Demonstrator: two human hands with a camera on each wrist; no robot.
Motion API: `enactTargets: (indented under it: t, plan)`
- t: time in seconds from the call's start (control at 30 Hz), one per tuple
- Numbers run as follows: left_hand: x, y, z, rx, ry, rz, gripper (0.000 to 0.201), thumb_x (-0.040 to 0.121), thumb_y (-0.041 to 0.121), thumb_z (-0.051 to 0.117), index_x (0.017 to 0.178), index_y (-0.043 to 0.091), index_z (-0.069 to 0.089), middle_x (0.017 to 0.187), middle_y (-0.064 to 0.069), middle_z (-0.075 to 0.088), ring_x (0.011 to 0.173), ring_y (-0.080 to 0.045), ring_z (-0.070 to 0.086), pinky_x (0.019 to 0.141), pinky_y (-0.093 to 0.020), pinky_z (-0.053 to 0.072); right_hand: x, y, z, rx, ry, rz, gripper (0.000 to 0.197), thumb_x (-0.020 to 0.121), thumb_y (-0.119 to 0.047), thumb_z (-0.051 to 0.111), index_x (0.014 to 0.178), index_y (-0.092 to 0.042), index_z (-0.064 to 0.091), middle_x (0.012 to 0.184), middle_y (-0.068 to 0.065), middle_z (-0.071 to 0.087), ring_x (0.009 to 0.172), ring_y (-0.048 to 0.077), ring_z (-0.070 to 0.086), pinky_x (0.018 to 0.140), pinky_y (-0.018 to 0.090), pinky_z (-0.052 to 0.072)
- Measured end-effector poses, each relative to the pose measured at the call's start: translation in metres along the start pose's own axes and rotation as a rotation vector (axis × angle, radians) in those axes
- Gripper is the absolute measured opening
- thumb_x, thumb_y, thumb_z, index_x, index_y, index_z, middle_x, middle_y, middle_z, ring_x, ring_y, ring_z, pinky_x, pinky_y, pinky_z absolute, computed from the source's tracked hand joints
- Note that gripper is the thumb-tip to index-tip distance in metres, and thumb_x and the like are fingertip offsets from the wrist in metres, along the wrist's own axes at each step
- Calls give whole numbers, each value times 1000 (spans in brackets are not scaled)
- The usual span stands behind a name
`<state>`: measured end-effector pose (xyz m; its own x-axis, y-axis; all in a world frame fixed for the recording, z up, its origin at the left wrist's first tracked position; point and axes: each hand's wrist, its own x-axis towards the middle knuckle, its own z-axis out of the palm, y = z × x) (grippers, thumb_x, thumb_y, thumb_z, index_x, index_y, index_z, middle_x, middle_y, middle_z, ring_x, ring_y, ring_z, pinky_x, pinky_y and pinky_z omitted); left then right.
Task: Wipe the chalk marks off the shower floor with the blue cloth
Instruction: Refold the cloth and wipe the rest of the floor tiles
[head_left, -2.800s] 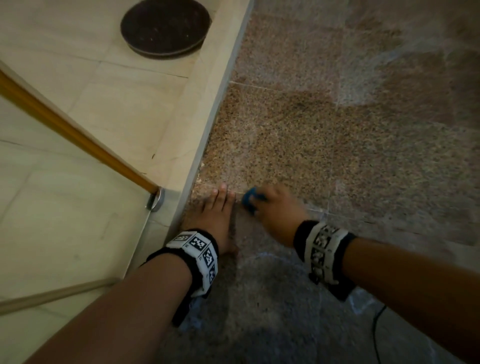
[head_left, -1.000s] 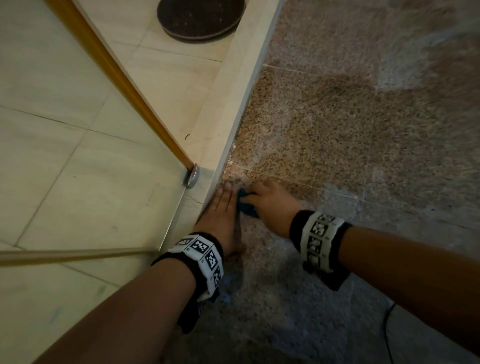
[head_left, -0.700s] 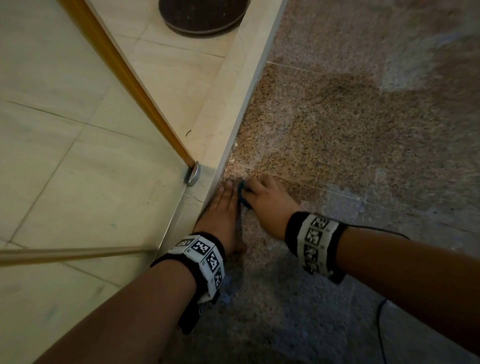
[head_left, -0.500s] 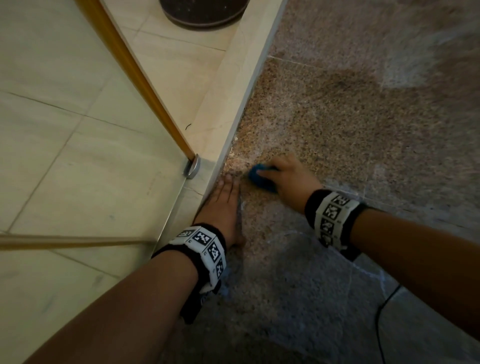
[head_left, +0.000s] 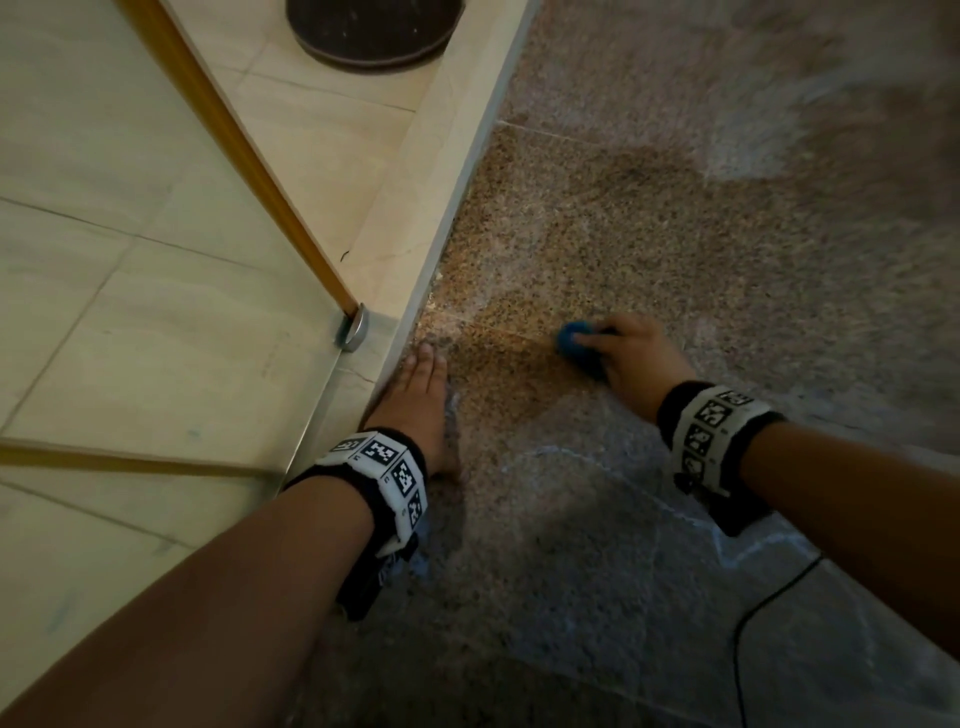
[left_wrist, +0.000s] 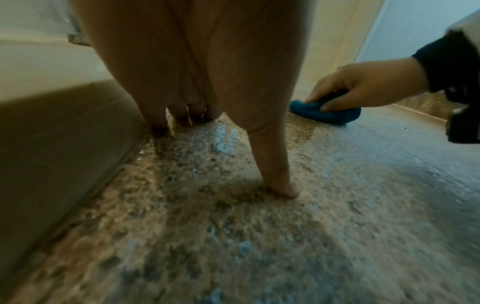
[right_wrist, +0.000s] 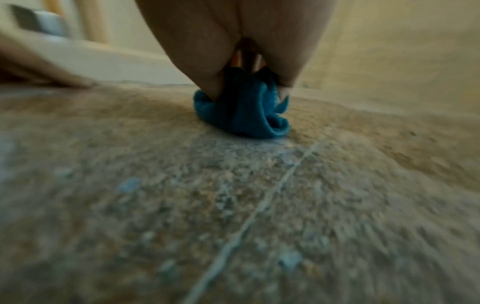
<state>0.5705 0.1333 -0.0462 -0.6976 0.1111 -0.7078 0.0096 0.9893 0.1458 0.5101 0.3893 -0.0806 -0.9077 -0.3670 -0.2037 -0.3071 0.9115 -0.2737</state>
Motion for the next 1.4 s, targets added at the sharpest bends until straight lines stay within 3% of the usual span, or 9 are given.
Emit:
enactTargets:
  t: [0.1,0.23,0.33,0.53,0.77,0.97,1.17,1.27,1.4]
  plan:
    - [2,0,0,18,-4,-4,135,73,51,79,148,8,-25,156,-8,-31,146,-24,-20,120,-34,-3,-4,2,-2,-121,-116,231,40,97,-20,42,136,-24,43,137,7,36,120,38,37,101,41,37]
    - [2,0,0,26,10,-3,135,72,52,79,148,8,-24,156,-8,-30,147,-24,-19,119,-33,-3,-32,-44,14,-166,-174,-143,42,96,-22,42,138,-26,42,145,2,30,123,35,34,103,43,34]
    - [1,-2,1,11,19,0,136,71,52,79,149,8,-23,156,-8,-30,147,-24,-19,118,-32,-4,-31,-34,9,-90,-189,-185,46,95,-15,47,137,-31,45,144,1,34,126,31,35,103,42,38]
    - [2,-4,3,-15,20,9,138,69,53,80,149,10,-23,156,-6,-30,147,-23,-19,119,-33,-3,-9,7,-13,-116,-152,298,44,94,-14,49,136,-28,46,131,7,38,115,35,41,98,39,42]
    - [2,-3,3,-14,23,-1,139,68,54,80,149,10,-25,155,-6,-32,146,-23,-20,120,-33,-3,-52,-46,2,-35,-206,-92,44,95,-19,46,137,-32,45,130,3,39,117,30,39,94,40,44]
    - [1,-3,3,-4,21,-2,137,69,54,80,149,10,-23,156,-6,-31,147,-23,-19,120,-33,-3,-22,-6,-24,-104,-230,283,42,96,-19,44,137,-26,46,129,9,39,117,34,41,97,38,42]
    - [1,-5,4,-40,31,15,137,70,53,80,149,10,-23,156,-6,-30,147,-23,-19,120,-33,-2,-33,-59,-8,43,-295,-28,49,94,-14,45,141,-26,38,135,6,36,125,31,32,104,40,34]
    - [0,-8,6,-89,58,29,137,69,55,79,150,13,-23,156,-4,-30,147,-21,-19,119,-32,-2,-13,-48,-15,132,-240,23,48,92,-14,50,138,-24,42,131,6,44,123,29,40,103,41,38]
    - [4,-10,11,-97,60,29,138,68,59,77,150,13,-23,155,-5,-32,147,-22,-19,121,-34,0,11,-45,-20,257,44,140,37,94,-14,50,130,-17,51,128,7,43,120,28,40,103,35,34]
